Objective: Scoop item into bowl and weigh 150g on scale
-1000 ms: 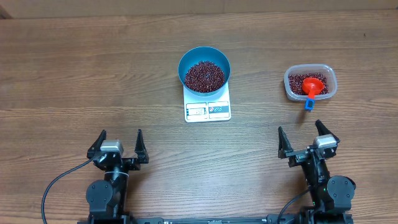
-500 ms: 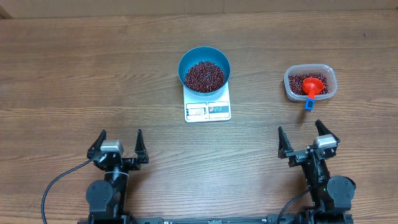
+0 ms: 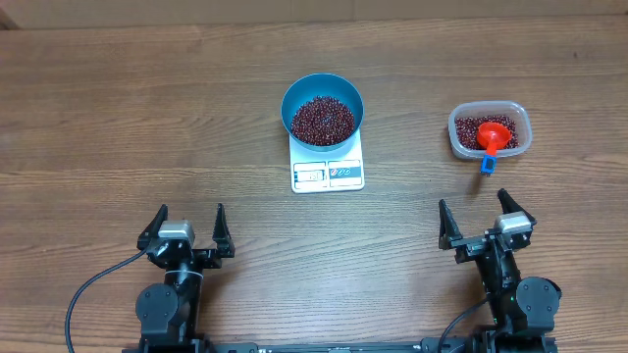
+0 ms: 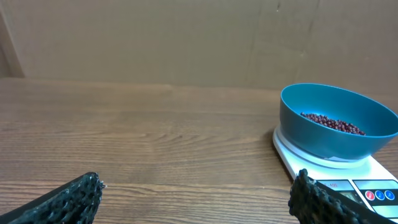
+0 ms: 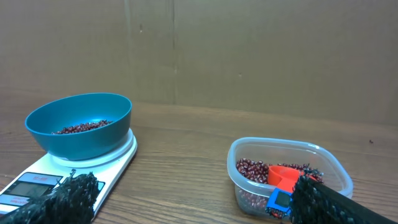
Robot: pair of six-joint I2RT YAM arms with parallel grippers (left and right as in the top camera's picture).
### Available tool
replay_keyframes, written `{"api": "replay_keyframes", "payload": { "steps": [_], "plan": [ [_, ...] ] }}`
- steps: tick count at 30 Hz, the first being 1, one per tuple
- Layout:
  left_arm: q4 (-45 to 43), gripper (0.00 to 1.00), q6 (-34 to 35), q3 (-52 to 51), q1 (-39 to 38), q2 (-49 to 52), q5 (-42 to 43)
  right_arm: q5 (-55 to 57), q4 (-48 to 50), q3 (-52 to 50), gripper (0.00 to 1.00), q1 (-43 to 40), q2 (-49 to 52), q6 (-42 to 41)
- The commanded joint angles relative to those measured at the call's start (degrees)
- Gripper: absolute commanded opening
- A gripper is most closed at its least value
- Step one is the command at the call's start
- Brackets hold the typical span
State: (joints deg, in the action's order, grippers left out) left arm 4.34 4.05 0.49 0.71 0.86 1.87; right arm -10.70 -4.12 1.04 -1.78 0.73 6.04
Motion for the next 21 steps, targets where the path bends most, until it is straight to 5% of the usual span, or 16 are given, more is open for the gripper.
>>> {"api": "replay_keyframes", "payload": {
  "steps": [1,21],
  "plan": [
    [0.1,0.99,-0.7,-0.2,-0.4,-0.6,-0.1,-0.3,0.3,-0.6,1.0,0.3,-0.6,0.0],
    [0.1,0.99,-0.7,-0.2,-0.4,-0.6,-0.2,-0.3,0.3,-0.6,1.0,3.6,-0.6,0.0]
  ]
}}
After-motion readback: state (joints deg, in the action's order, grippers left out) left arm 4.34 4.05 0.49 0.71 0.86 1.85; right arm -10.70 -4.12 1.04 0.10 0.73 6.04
